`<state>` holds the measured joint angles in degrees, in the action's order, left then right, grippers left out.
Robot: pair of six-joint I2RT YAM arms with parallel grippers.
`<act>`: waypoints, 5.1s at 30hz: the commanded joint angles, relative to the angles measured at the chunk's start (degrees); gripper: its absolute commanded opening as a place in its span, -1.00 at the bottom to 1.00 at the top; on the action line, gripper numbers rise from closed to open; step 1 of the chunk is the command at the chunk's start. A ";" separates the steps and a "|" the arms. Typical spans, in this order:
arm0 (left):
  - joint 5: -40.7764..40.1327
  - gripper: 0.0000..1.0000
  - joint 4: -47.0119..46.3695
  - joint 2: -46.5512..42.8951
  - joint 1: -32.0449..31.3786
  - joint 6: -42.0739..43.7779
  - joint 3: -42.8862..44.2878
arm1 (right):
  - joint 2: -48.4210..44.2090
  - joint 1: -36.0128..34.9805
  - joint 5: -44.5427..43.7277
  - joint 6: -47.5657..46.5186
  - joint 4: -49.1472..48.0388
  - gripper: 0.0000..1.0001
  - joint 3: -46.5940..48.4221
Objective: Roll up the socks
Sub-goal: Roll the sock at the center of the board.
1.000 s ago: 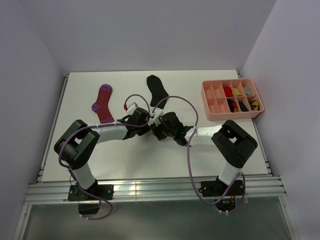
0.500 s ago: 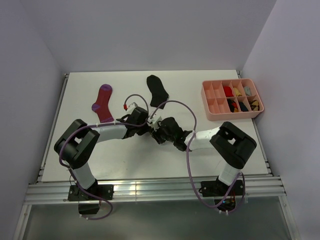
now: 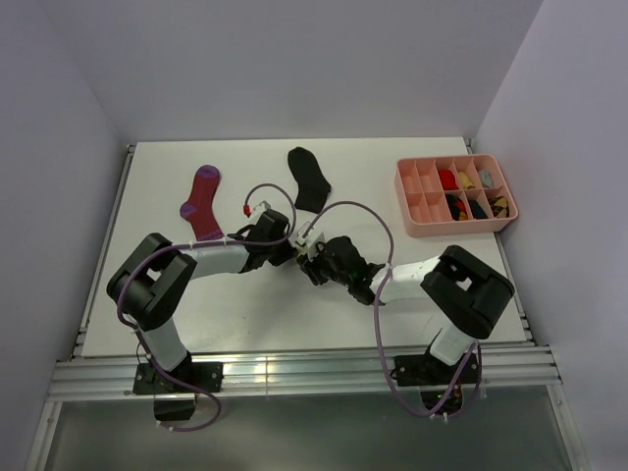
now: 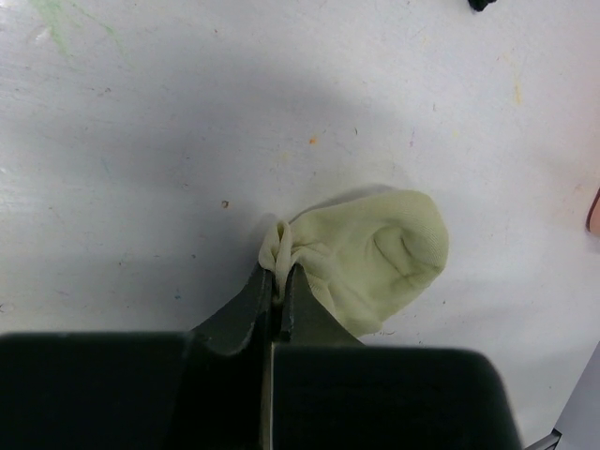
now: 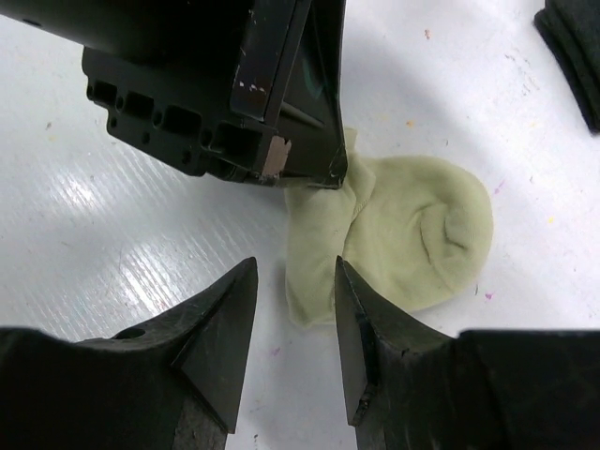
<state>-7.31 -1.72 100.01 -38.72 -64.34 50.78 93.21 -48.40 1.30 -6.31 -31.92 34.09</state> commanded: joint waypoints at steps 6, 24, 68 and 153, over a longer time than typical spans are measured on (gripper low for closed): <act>0.72 -0.99 1.28 0.72 0.22 0.35 -0.16 | 0.92 -0.90 -0.69 -2.13 -2.18 -0.08 2.91; 2.21 -0.99 0.84 0.89 0.22 0.88 0.46 | 9.88 -1.43 -6.40 -0.29 5.80 -0.61 8.27; -4.11 0.16 -14.98 -0.61 0.58 -2.90 -6.40 | 27.11 26.25 52.75 43.49 14.25 -1.00 23.04; -2.71 0.16 -15.51 -7.38 0.31 -1.23 -10.53 | 22.80 23.08 49.49 39.78 7.85 -1.00 15.49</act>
<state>-11.20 -12.84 91.13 -38.04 -64.40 39.81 112.88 -25.82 46.06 27.07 -22.31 50.70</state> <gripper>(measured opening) 0.579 0.060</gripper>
